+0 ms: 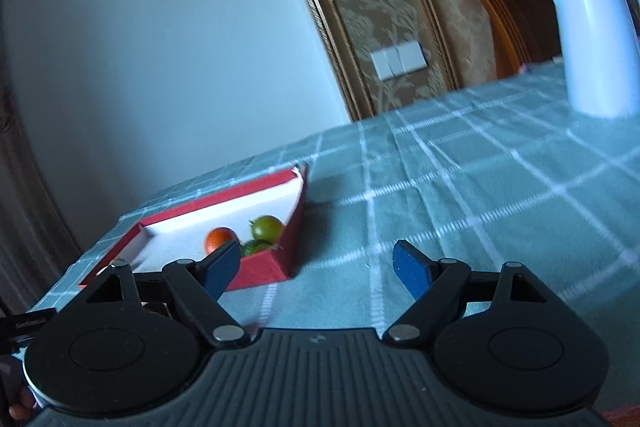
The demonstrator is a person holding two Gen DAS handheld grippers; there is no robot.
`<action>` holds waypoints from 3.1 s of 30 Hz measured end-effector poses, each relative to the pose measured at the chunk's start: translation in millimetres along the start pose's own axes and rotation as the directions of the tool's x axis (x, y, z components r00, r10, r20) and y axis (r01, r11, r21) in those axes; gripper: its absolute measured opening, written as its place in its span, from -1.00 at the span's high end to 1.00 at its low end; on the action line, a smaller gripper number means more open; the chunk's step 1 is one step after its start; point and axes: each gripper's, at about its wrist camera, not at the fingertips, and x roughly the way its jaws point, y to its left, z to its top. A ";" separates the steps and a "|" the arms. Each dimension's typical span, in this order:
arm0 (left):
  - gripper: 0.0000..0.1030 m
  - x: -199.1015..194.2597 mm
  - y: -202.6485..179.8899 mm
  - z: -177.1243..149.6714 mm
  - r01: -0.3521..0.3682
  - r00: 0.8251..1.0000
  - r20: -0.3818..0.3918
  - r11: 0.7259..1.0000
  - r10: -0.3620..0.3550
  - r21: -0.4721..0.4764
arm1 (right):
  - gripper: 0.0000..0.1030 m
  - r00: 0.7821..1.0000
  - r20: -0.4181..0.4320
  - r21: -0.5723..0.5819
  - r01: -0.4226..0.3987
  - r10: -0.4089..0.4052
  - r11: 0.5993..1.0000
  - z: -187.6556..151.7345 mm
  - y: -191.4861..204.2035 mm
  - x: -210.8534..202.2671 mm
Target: Organize fruits
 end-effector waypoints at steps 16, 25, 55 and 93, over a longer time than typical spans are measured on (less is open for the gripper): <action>-1.00 1.4 1.5 0.4 0.020 1.000 -0.007 1.000 -0.020 -0.006 | -0.97 0.987 -0.138 -0.425 -0.134 0.082 0.895 2.3 62.7 8.3; -1.00 3.1 0.9 0.9 0.024 1.000 -0.014 1.000 -0.024 -0.006 | -0.79 0.965 -0.256 -0.485 -0.174 0.051 0.857 -14.5 74.7 41.0; -1.00 2.8 2.1 0.5 0.024 1.000 -0.014 1.000 -0.024 -0.015 | 0.35 0.935 -0.349 -0.442 -0.216 0.055 0.870 -25.9 74.7 63.0; -1.00 0.2 5.6 0.8 0.020 1.000 -0.008 0.999 -0.020 -0.043 | 0.53 0.977 -0.215 -0.464 -0.114 0.013 0.879 -22.5 87.1 42.9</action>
